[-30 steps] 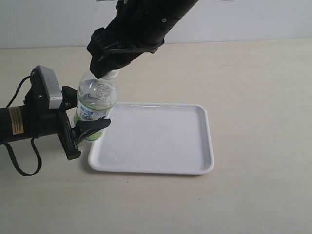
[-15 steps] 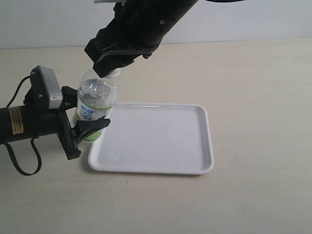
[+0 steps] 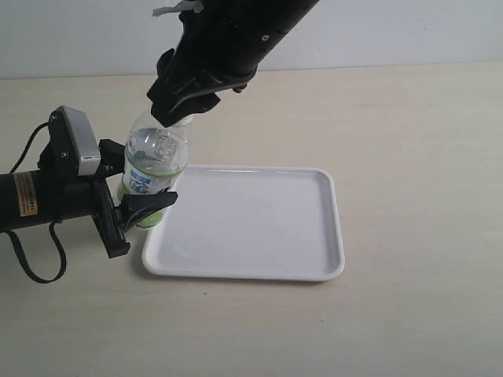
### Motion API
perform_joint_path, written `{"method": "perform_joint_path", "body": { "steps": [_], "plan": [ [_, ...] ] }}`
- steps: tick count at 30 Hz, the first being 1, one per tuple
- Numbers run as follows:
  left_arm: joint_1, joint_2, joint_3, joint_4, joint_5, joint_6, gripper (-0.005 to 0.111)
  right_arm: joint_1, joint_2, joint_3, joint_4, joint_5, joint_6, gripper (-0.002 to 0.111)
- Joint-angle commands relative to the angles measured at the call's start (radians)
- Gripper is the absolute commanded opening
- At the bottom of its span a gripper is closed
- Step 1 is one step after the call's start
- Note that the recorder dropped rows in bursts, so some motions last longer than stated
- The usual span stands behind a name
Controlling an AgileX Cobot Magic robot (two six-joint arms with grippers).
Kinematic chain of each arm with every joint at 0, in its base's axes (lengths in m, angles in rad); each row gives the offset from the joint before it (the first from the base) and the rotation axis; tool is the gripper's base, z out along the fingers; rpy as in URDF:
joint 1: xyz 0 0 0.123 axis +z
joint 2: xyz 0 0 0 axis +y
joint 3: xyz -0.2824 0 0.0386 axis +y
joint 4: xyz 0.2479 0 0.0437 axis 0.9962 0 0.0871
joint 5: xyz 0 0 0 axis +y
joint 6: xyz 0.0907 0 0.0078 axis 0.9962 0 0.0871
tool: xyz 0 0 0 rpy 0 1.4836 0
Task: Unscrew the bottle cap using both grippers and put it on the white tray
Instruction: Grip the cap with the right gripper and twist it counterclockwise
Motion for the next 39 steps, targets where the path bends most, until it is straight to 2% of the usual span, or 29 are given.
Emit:
{"method": "perform_joint_path", "body": {
  "steps": [1, 24, 39],
  "plan": [
    [-0.001, -0.007, 0.004, 0.024, -0.061, -0.004, 0.0, -0.002, -0.003, -0.007, -0.013, -0.049, -0.103, 0.0],
    [-0.001, -0.007, 0.004, 0.073, -0.067, -0.022, 0.0, -0.002, -0.003, -0.007, -0.013, -0.055, -0.603, 0.0],
    [-0.001, -0.007, 0.004, 0.086, -0.067, -0.022, 0.0, -0.002, -0.003, -0.007, -0.013, -0.031, -1.042, 0.0]
  ]
}}
